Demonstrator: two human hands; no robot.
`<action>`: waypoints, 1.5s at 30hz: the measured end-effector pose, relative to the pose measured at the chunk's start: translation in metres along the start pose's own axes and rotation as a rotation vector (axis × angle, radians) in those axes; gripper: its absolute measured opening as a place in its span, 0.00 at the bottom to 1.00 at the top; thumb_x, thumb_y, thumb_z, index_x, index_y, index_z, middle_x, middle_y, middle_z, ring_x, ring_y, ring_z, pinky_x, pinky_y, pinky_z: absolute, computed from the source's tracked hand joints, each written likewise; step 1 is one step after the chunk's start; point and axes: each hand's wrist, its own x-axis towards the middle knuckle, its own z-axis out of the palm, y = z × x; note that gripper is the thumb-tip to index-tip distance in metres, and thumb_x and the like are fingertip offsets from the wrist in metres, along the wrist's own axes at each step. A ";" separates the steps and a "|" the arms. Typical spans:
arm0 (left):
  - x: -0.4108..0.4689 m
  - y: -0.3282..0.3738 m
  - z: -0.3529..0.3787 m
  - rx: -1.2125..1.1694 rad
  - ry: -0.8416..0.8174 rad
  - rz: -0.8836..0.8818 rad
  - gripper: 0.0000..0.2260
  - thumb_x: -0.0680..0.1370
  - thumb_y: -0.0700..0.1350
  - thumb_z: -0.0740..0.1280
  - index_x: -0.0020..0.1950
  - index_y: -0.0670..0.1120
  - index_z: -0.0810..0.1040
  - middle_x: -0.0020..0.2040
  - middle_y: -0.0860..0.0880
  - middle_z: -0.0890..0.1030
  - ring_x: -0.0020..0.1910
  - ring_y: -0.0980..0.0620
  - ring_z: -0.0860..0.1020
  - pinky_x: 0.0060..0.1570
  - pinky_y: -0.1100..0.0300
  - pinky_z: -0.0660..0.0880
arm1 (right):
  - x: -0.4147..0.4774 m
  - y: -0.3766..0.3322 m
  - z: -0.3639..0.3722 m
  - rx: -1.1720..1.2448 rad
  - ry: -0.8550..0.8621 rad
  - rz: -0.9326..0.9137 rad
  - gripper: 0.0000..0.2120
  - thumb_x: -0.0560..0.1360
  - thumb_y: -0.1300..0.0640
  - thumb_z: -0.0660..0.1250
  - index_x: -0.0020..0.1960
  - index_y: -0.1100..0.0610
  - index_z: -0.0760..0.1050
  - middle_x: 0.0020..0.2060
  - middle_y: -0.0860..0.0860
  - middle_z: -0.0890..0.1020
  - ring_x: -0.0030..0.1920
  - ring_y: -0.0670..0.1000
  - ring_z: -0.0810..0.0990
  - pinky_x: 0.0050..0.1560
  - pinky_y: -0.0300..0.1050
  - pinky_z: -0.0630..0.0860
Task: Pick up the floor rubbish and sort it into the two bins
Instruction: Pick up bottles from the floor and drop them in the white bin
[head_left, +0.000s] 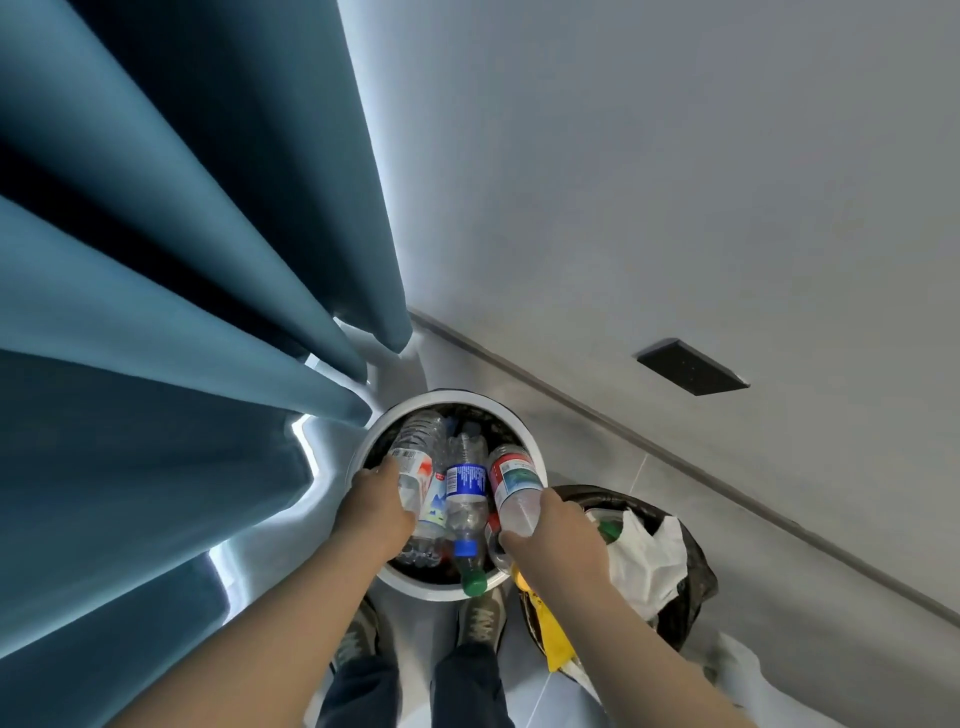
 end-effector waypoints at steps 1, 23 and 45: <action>-0.001 -0.002 0.001 0.010 -0.006 -0.003 0.27 0.75 0.45 0.68 0.71 0.46 0.63 0.64 0.41 0.72 0.59 0.42 0.75 0.56 0.54 0.74 | -0.002 0.001 -0.001 0.015 0.021 -0.007 0.25 0.73 0.44 0.65 0.65 0.54 0.67 0.55 0.52 0.75 0.53 0.53 0.77 0.46 0.43 0.71; -0.024 -0.023 0.013 -0.158 -0.013 -0.009 0.26 0.76 0.47 0.68 0.72 0.47 0.64 0.61 0.45 0.74 0.51 0.49 0.74 0.48 0.60 0.71 | -0.021 -0.032 0.061 0.172 0.010 -0.119 0.39 0.76 0.52 0.66 0.77 0.54 0.46 0.66 0.54 0.65 0.65 0.55 0.69 0.58 0.44 0.73; -0.063 -0.059 -0.005 -0.282 0.124 0.053 0.23 0.76 0.46 0.67 0.70 0.49 0.67 0.63 0.46 0.75 0.61 0.48 0.75 0.58 0.57 0.72 | -0.050 -0.043 0.030 -0.027 0.220 -0.353 0.17 0.74 0.52 0.64 0.62 0.52 0.68 0.55 0.48 0.73 0.52 0.51 0.75 0.48 0.43 0.74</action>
